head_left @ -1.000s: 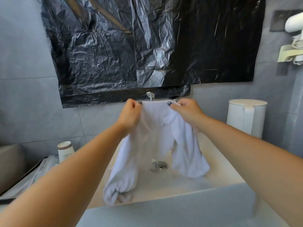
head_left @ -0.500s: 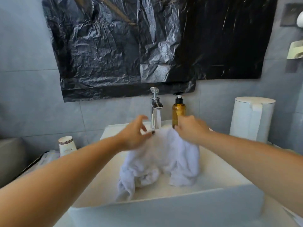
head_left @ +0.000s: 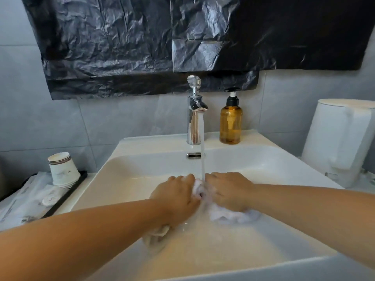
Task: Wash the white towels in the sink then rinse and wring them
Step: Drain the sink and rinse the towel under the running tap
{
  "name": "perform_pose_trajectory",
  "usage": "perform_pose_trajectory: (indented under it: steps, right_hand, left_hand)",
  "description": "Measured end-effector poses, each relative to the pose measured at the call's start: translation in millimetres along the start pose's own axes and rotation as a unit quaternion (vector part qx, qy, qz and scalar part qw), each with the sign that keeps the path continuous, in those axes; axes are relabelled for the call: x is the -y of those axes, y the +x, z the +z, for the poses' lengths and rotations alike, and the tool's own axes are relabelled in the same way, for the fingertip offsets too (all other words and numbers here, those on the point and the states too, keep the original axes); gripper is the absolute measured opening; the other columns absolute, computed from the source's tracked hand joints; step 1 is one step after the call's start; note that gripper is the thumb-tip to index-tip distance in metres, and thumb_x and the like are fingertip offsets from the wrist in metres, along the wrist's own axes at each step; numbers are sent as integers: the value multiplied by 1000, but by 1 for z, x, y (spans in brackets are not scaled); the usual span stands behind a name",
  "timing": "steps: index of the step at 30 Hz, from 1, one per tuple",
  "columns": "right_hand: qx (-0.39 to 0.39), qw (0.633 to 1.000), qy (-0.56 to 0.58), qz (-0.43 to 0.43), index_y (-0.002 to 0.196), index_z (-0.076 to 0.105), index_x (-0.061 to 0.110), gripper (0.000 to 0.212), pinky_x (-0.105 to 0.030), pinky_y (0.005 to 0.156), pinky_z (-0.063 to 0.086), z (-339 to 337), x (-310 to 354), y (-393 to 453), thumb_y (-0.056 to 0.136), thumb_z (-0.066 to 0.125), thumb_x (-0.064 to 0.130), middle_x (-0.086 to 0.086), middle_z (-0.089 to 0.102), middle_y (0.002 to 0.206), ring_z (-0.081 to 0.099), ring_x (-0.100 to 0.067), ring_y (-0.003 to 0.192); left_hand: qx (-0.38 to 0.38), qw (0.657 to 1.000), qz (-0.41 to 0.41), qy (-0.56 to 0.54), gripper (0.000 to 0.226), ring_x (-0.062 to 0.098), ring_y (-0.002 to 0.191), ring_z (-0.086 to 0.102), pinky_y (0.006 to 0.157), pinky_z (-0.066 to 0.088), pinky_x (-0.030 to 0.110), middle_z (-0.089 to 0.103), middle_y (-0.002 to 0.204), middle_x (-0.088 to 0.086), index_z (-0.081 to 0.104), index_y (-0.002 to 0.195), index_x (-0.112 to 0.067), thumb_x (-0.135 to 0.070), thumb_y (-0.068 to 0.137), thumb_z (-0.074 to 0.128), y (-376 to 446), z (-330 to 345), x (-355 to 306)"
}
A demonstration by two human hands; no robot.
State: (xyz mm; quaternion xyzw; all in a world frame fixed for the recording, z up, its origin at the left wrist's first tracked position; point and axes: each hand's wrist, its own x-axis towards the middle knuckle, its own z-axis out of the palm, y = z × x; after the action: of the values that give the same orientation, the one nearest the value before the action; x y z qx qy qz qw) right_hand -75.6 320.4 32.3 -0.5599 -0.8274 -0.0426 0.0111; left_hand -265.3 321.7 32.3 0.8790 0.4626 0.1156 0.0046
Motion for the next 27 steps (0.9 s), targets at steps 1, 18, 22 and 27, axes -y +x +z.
perform_pose_trajectory:
  steps: [1, 18, 22, 27]
  right_hand:
    - [-4, 1000, -12, 7, 114, 49, 17, 25, -36, 74, 47, 1, 1, 6, 93, 45, 30, 0, 60, 104, 60, -25, 90]
    - [-197, 926, -141, -291, 99, 66, 16, 27, -32, 45, 44, -47, -30, -66, 89, 54, 39, 0, 63, 86, 54, -18, 67]
    - [-136, 979, -33, -151, 141, 41, 40, 54, -36, 88, 53, -43, -34, -76, 91, 49, 59, 1, 43, 142, 47, -18, 121]
    - [63, 992, 112, -2, 150, 8, 49, 74, -43, 115, 23, -4, -8, -50, 88, 39, 73, 10, 12, 156, 19, -19, 142]
  left_hand:
    - [-14, 1000, -6, -4, 17, 24, 92, 51, 74, 35, 34, 50, 95, 0, 35, 94, -25, -42, 96, 37, 4, 0, -1]
    - [-21, 989, 112, 98, 93, 9, 91, 58, 75, 41, 28, 41, 138, -15, 2, 151, -41, -80, 79, 47, -35, -88, 32]
    - [60, 996, 63, 8, 88, 16, 134, 38, 105, 35, 35, 28, 156, -7, -4, 151, -52, -70, 85, 52, -33, -80, 42]
    - [143, 984, 52, -89, 85, 18, 151, 7, 122, 9, 37, 19, 162, -11, 10, 154, -44, -70, 86, 54, -21, -17, 17]
